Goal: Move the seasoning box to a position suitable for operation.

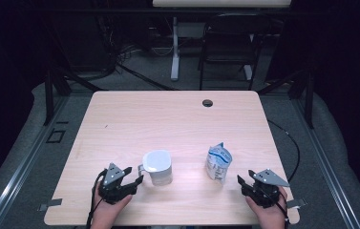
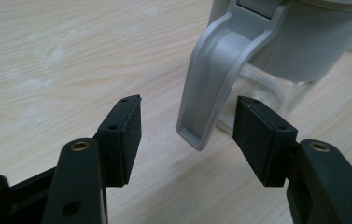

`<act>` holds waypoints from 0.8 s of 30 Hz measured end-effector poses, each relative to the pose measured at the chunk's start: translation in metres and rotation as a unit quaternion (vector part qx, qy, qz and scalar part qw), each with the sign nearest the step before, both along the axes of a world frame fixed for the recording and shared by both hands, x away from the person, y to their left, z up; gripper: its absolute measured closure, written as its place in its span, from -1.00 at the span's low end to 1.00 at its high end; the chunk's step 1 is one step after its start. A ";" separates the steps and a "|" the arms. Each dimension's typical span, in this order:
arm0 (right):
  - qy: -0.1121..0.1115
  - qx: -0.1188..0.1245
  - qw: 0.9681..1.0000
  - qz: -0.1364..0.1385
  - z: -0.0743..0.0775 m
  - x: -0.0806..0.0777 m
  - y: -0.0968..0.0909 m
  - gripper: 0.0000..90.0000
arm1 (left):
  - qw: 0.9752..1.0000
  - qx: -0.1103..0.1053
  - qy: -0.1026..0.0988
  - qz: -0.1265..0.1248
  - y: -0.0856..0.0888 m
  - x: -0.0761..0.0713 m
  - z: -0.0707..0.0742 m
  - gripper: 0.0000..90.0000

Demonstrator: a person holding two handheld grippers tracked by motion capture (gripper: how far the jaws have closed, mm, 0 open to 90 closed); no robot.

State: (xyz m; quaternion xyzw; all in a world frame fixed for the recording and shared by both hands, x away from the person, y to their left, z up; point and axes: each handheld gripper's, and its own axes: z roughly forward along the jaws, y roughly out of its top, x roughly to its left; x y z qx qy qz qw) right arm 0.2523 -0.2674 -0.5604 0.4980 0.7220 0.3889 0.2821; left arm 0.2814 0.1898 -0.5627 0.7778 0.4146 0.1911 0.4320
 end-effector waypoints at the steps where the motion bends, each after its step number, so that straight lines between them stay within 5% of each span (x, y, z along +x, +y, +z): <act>1: -0.001 -0.001 1.000 0.001 0.000 0.000 0.000 0.11 | 1.000 0.000 0.000 0.001 -0.001 0.001 0.000 -0.05; 7: -0.004 0.000 1.000 0.003 0.000 -0.001 0.000 0.11 | 1.000 0.005 0.008 0.003 -0.010 0.007 0.000 0.05; 16: 0.002 0.000 1.000 0.000 0.000 -0.002 -0.002 0.08 | 1.000 -0.014 0.008 0.010 -0.011 0.014 0.003 0.18; 24: 0.005 0.002 1.000 0.002 -0.002 -0.002 0.000 0.07 | 1.000 -0.003 0.004 0.001 -0.013 0.014 0.005 0.38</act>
